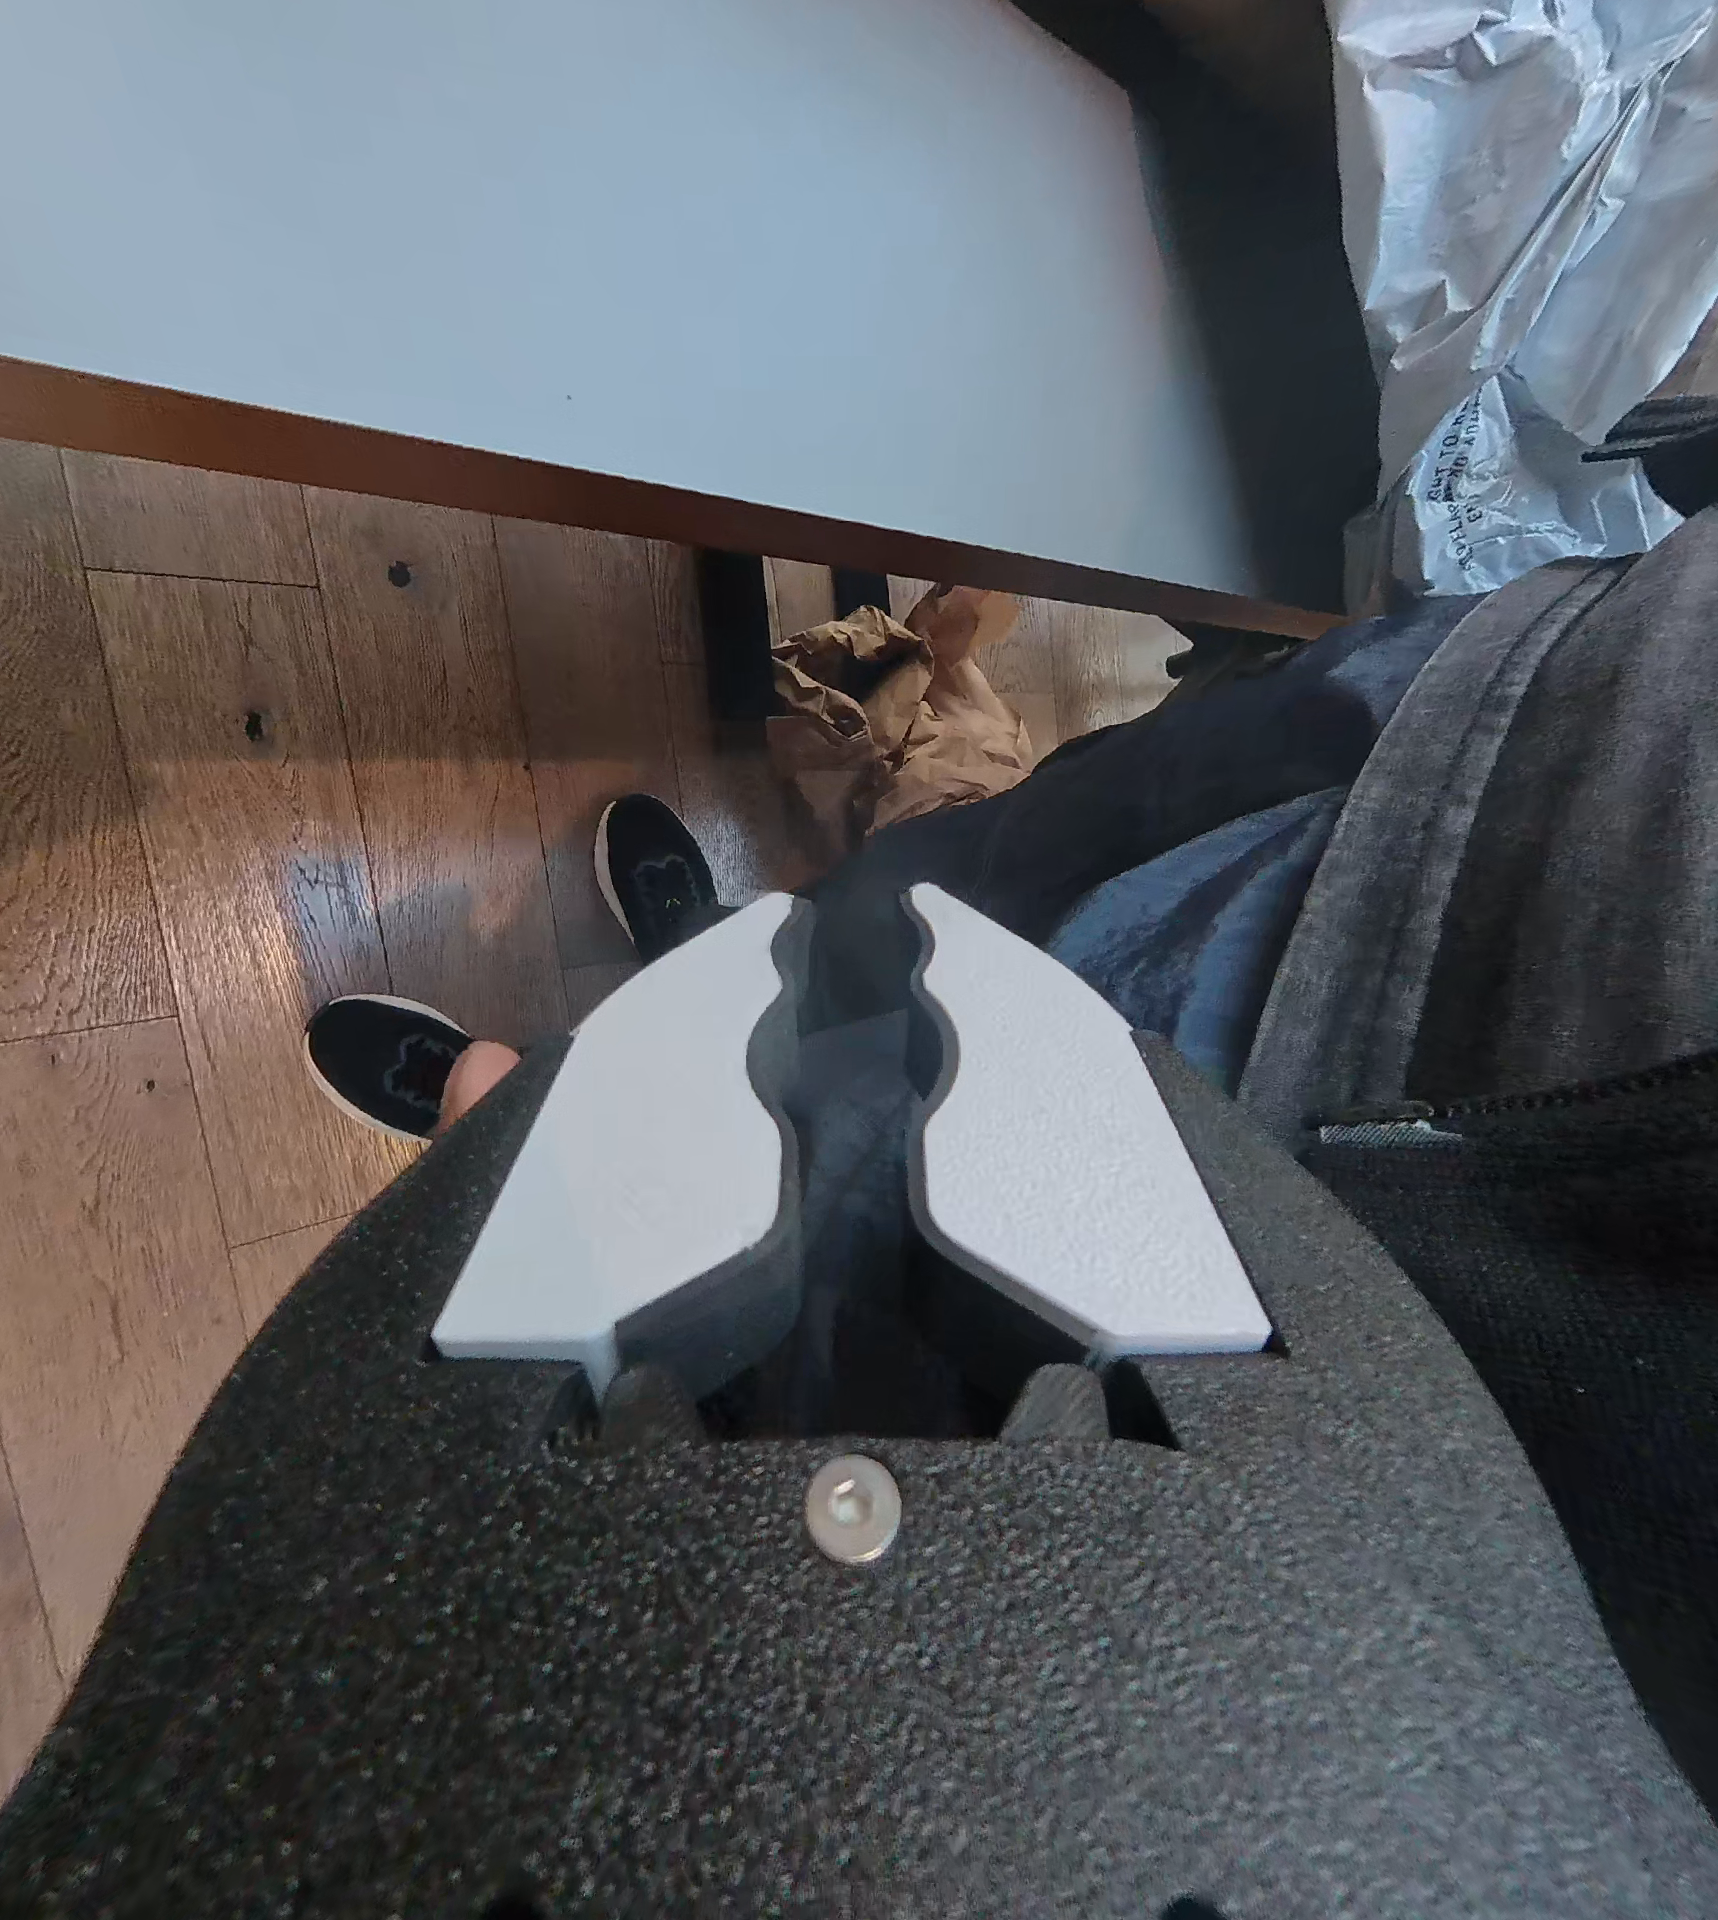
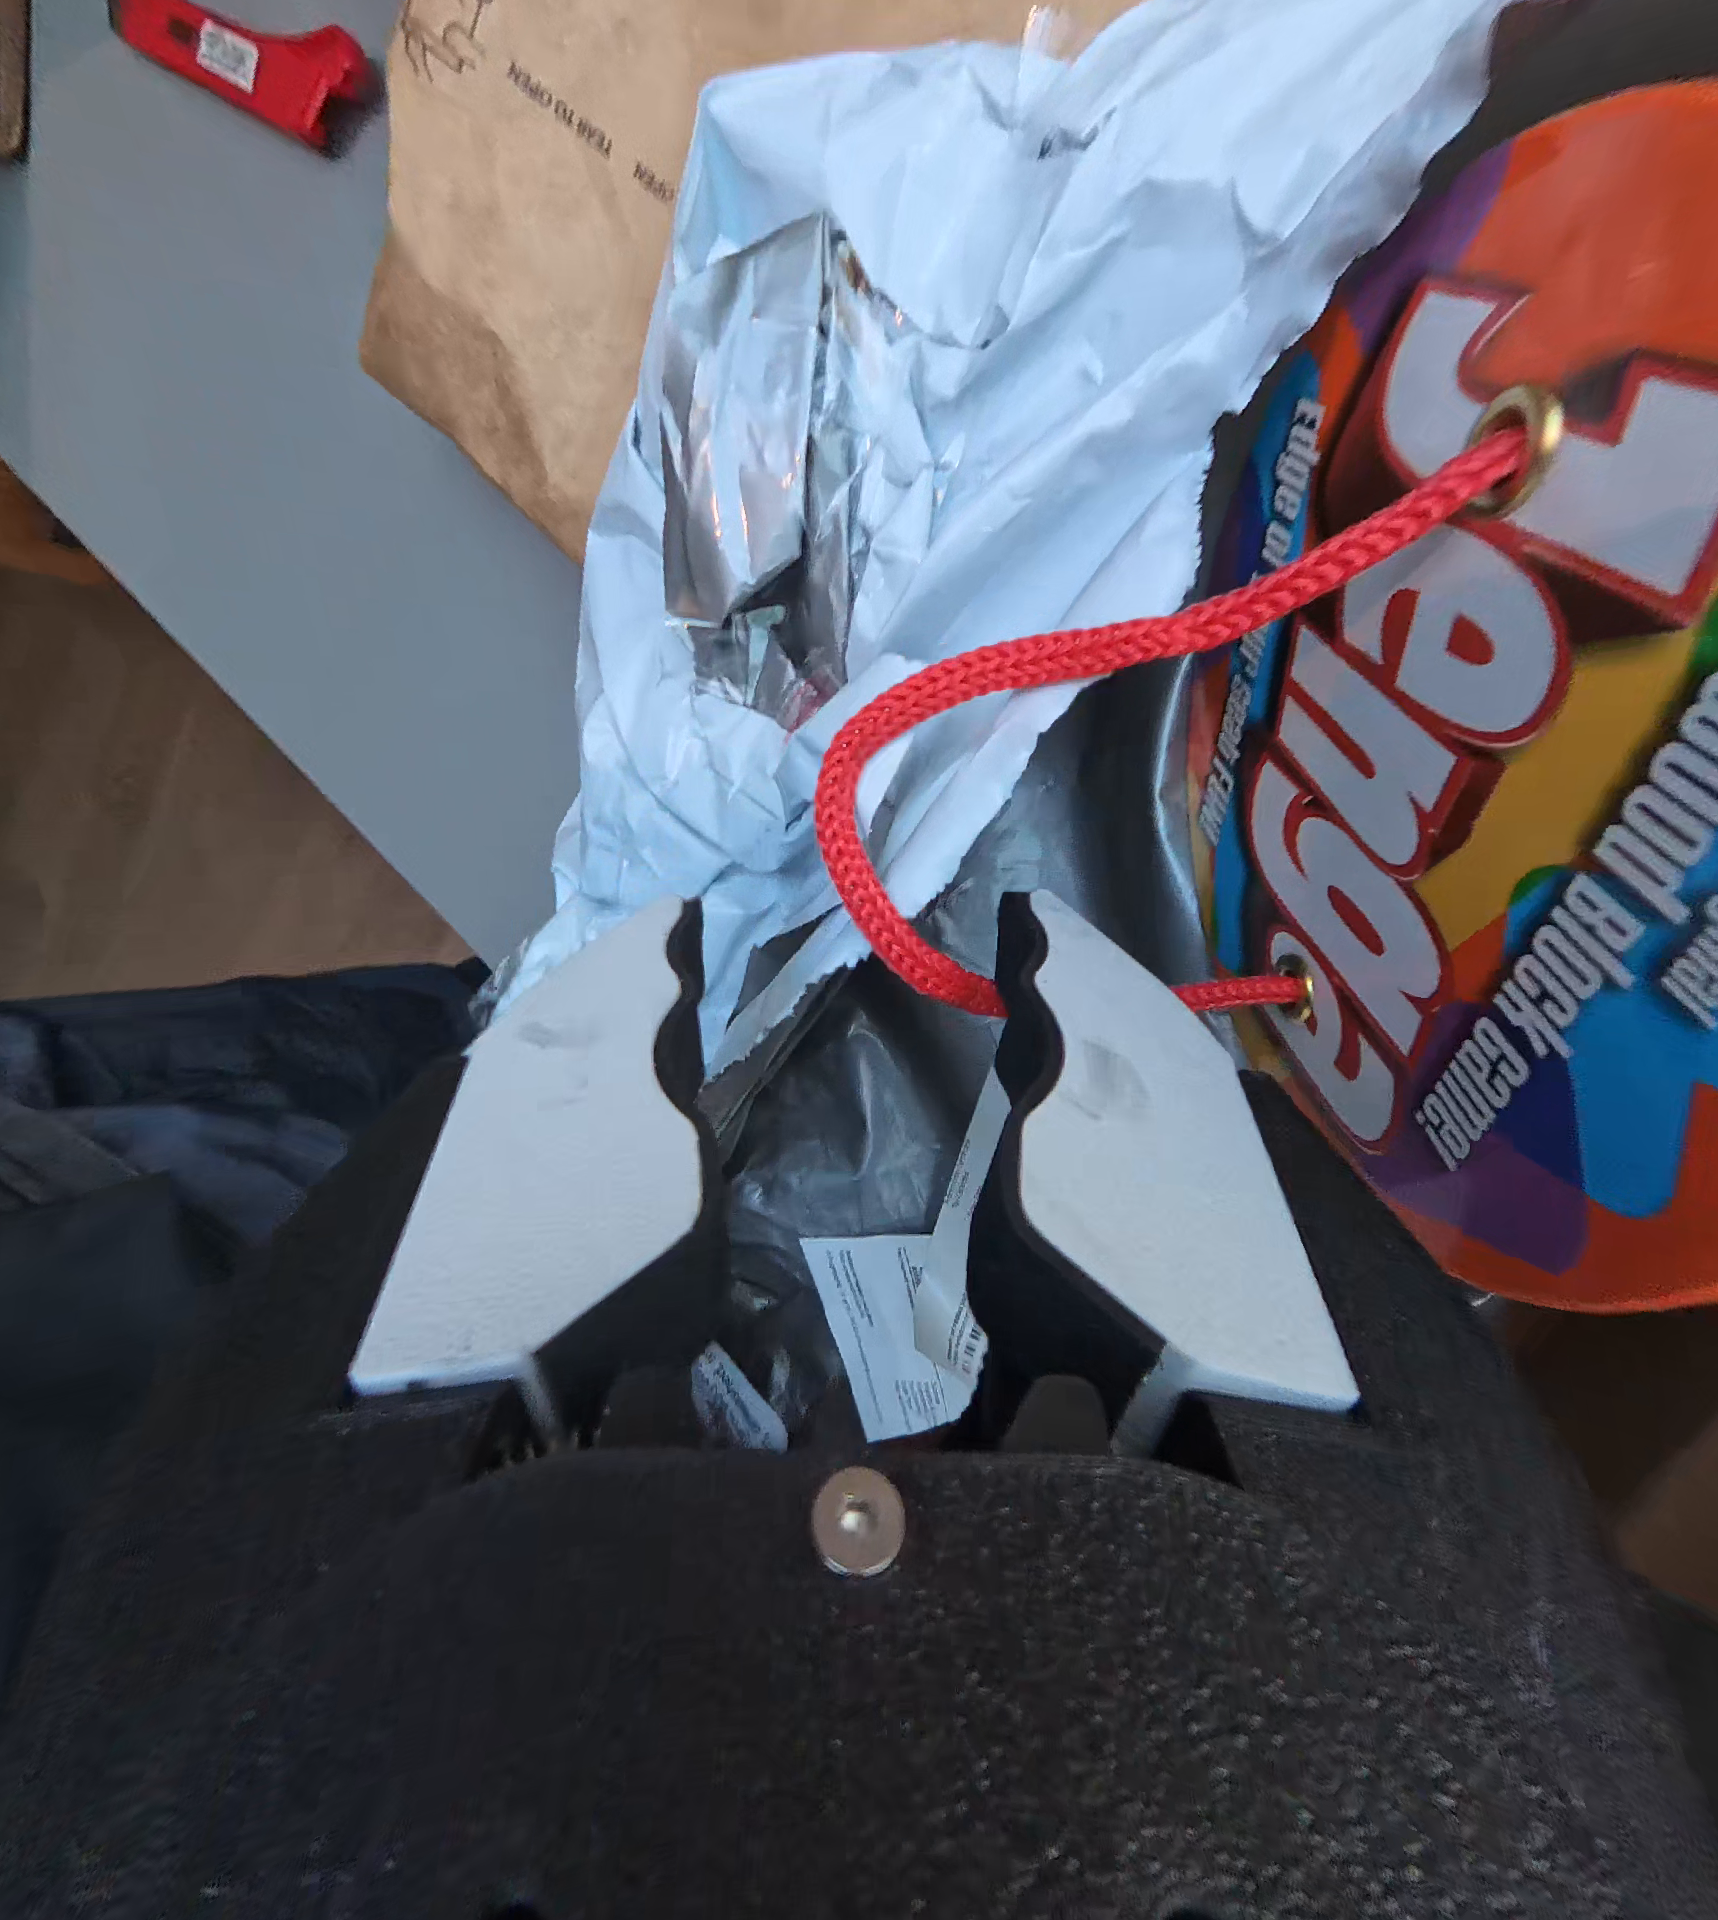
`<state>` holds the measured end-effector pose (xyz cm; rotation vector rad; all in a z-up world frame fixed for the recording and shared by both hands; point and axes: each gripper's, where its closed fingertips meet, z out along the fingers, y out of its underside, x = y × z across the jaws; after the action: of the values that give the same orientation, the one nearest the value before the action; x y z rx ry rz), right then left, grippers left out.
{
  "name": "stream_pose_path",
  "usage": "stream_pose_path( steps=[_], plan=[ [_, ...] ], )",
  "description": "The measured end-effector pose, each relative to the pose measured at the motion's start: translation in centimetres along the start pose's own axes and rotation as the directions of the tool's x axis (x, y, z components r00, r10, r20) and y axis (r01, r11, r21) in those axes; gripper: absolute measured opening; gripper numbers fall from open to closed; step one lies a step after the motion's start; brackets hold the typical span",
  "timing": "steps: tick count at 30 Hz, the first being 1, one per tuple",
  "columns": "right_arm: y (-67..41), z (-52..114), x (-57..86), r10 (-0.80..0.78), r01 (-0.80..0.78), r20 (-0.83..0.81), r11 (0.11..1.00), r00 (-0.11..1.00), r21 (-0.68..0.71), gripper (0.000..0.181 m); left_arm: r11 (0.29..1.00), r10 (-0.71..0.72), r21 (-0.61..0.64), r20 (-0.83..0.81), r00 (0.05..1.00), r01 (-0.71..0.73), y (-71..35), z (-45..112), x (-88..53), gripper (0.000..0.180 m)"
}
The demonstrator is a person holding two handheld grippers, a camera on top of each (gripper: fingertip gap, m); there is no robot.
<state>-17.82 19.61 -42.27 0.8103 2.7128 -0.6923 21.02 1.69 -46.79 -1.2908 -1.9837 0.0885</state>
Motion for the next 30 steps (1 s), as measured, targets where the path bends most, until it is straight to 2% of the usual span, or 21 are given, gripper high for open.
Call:
stream_pose_path(
  steps=[5,8,13,18,25,30],
  plan=[
    [2.6,0.2,-1.6,-0.035,0.072,0.195,0.981,0.980,-0.182,0.045,1.000,0.003,-0.017,-0.002,1.000,-0.003,0.2,-0.1,-0.2,0.017],
    [3.3,-0.5,-2.7,-0.010,0.088,0.319,0.969,0.948,-0.230,0.046,1.000,0.007,-0.021,-0.002,1.000,-0.007,0.0,-0.1,-0.4,0.016],
    [0.5,-2.4,-3.8,0.073,-0.021,0.485,0.994,0.871,-0.112,0.038,1.000,0.010,-0.021,-0.006,1.000,-0.011,-0.5,-0.1,-0.6,0.016],
    [-1.8,-3.2,-4.1,0.106,-0.123,0.555,0.992,0.825,-0.007,0.034,1.000,0.007,-0.027,-0.010,1.000,-0.008,-0.5,0.0,-0.7,0.016],
    [-3.9,-4.1,-3.7,0.080,-0.168,0.515,0.977,0.853,0.127,0.024,1.000,0.002,-0.030,-0.008,1.000,-0.003,-0.5,-0.2,-0.9,0.016],
    [-4.2,-4.9,-2.9,0.042,-0.130,0.435,0.976,0.900,0.175,0.004,0.999,-0.002,-0.033,-0.010,1.000,0.001,-0.4,-0.1,-1.0,0.016]
  ],
)
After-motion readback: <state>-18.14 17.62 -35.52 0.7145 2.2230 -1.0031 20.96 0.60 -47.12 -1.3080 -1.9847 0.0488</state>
